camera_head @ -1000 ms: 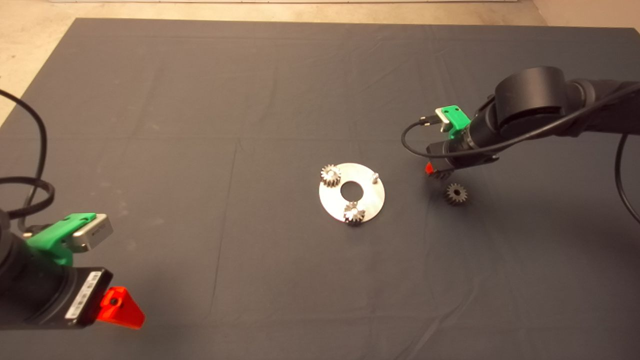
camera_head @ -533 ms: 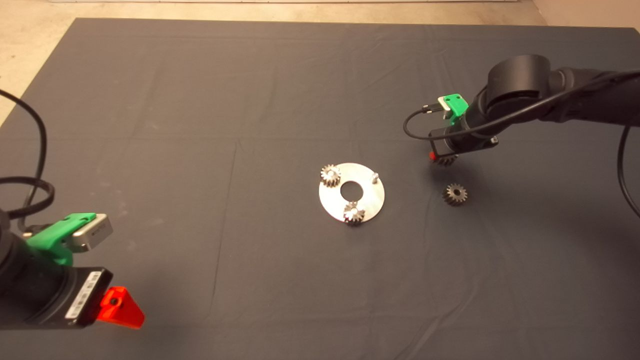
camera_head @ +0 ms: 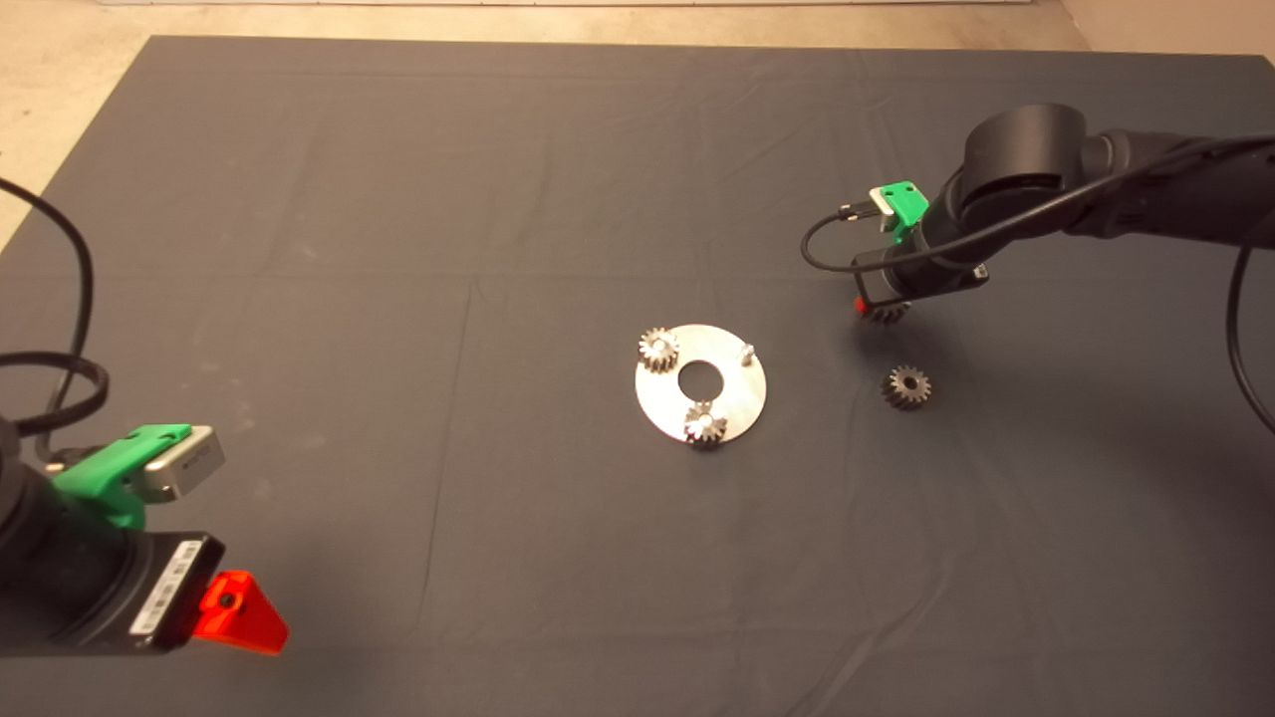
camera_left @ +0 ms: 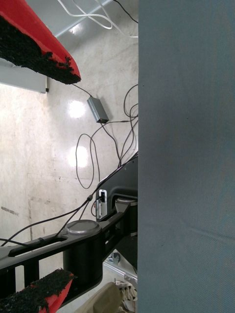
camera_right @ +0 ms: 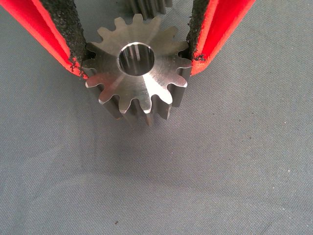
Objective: Remove an incorrectly installed larger gear and replace it with the correct smaller gear
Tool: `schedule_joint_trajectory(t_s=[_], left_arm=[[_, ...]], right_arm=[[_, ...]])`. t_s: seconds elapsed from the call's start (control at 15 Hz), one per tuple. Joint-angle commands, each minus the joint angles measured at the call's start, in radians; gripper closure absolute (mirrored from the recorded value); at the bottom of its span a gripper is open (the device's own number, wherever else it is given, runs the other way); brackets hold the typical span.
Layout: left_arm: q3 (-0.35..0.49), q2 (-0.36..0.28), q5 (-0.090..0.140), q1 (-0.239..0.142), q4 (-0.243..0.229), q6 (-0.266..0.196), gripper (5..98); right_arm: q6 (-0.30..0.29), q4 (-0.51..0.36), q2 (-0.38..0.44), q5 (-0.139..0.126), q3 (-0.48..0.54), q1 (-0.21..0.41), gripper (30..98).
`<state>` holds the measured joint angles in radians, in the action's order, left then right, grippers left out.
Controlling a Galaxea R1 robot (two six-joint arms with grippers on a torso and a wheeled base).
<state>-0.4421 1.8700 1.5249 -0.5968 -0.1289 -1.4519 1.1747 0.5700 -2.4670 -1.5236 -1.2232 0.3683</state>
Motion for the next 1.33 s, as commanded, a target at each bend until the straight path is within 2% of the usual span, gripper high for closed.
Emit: schedule_joint_trajectory(t_s=[0.0,0.4,0.53,0.67,1.0,1.27], left_arm=[[0.01,-0.004,0.133,-0.011,0.006,-0.001,5.4],[0.013,-0.007,0.133,-0.011,0.006,-0.002,5.4],[0.013,-0.007,0.133,-0.011,0.006,-0.002,5.4],[0.013,-0.007,0.133,-0.011,0.006,-0.002,5.4],[0.013,-0.005,0.133,-0.011,0.006,-0.004,5.4],[0.013,-0.004,0.133,-0.011,0.006,-0.005,5.4]], right_arm=[[-0.009,0.042,-0.007,-0.132,0.015,0.029,79.1],[-0.001,0.043,-0.005,-0.133,0.041,0.026,75.6],[-0.001,0.042,-0.004,-0.133,0.045,0.026,70.0],[0.003,0.042,0.004,-0.134,0.079,0.029,70.0],[0.097,0.036,0.05,-0.134,0.197,0.043,70.0],[0.138,-0.005,0.076,-0.134,0.254,0.069,70.0]])
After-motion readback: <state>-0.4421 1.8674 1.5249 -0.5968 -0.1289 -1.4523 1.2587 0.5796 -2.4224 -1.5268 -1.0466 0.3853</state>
